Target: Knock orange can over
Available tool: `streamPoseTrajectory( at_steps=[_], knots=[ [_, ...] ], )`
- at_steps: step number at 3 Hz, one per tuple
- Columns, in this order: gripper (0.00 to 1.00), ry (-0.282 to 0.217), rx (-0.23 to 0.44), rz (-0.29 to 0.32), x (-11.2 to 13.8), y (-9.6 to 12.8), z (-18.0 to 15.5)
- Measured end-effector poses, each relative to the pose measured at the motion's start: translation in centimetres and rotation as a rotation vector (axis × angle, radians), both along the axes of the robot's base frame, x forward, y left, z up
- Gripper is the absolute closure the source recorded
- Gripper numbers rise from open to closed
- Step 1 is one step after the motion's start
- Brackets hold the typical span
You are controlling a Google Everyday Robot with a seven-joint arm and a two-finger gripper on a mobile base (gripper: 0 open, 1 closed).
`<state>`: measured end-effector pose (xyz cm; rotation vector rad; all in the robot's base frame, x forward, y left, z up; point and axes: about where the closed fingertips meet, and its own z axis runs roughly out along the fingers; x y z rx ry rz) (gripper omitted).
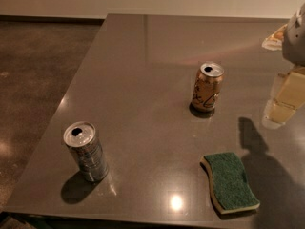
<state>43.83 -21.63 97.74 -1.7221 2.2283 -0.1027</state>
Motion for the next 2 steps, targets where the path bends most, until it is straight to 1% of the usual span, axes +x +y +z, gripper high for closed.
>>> streamPoseTrajectory(
  at_steps=[1, 2],
  knots=[
    [0.0, 0.0, 0.001, 0.0, 0.02, 0.01, 0.0],
    [0.0, -0.011, 0.025, -0.009, 1.01, 0.4, 0.18]
  ],
)
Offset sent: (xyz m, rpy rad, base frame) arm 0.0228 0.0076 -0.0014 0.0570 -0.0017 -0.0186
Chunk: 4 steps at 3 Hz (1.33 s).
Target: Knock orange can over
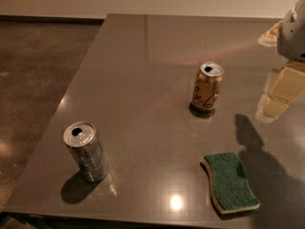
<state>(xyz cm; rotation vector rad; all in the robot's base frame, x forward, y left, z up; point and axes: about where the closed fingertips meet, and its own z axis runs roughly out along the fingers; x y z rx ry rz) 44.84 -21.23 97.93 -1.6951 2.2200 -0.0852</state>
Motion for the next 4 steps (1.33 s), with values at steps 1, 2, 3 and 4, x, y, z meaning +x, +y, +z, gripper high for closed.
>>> streamPoseTrajectory(
  at_steps=[1, 2, 3, 4],
  knots=[
    [0.0, -0.003, 0.042, 0.004, 2.1, 1.3, -0.7],
    [0.0, 0.015, 0.109, 0.002, 4.6, 2.8, -2.6],
    [0.0, 0.037, 0.181, 0.01, 6.1, 4.5, -4.5],
    [0.0, 0.046, 0.254, 0.017, 7.2, 5.9, -6.1]
  ],
)
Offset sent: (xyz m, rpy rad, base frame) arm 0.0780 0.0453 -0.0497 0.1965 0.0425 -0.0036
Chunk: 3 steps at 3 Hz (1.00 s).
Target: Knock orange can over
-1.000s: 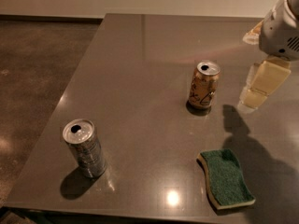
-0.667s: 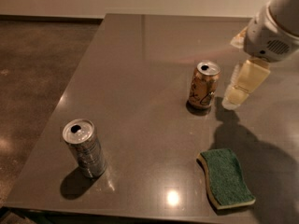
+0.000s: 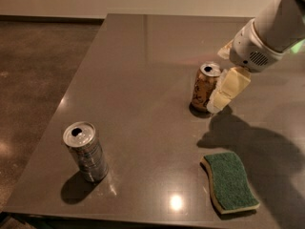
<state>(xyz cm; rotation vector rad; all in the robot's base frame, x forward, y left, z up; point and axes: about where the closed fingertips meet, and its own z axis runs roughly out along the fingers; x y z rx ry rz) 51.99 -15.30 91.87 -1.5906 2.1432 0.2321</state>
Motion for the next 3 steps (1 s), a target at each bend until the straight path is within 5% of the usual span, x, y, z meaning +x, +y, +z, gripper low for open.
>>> streamPoseTrajectory(
  at_steps=[2, 3],
  knots=[
    [0.0, -0.009, 0.115, -0.012, 1.7, 0.6, -1.6],
    [0.19, -0.006, 0.173, -0.021, 2.1, 0.8, -1.9]
  ],
)
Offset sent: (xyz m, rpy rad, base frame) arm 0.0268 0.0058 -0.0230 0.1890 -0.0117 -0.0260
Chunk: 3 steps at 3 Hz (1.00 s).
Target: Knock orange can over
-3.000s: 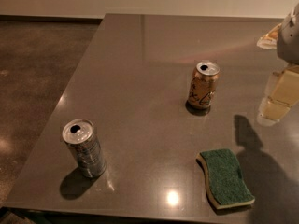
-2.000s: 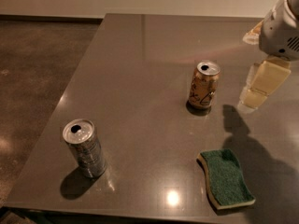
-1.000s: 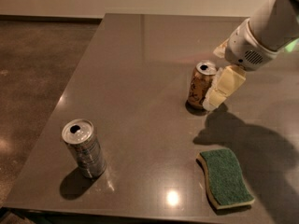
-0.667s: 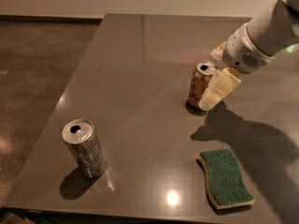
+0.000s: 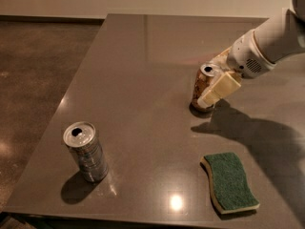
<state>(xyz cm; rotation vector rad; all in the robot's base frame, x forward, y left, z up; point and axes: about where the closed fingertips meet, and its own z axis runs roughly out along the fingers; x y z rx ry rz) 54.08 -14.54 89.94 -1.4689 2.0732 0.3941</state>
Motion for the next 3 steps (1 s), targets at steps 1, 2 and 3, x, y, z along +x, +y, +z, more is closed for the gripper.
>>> streamPoseTrajectory(
  at_steps=[1, 2, 3],
  knots=[
    [0.41, 0.007, 0.05, -0.006, 0.3, 0.0, 0.0],
    [0.65, 0.011, 0.099, 0.005, 0.1, -0.1, 1.0],
    [0.88, 0.03, 0.049, 0.011, -0.3, -0.8, 3.0]
  ],
)
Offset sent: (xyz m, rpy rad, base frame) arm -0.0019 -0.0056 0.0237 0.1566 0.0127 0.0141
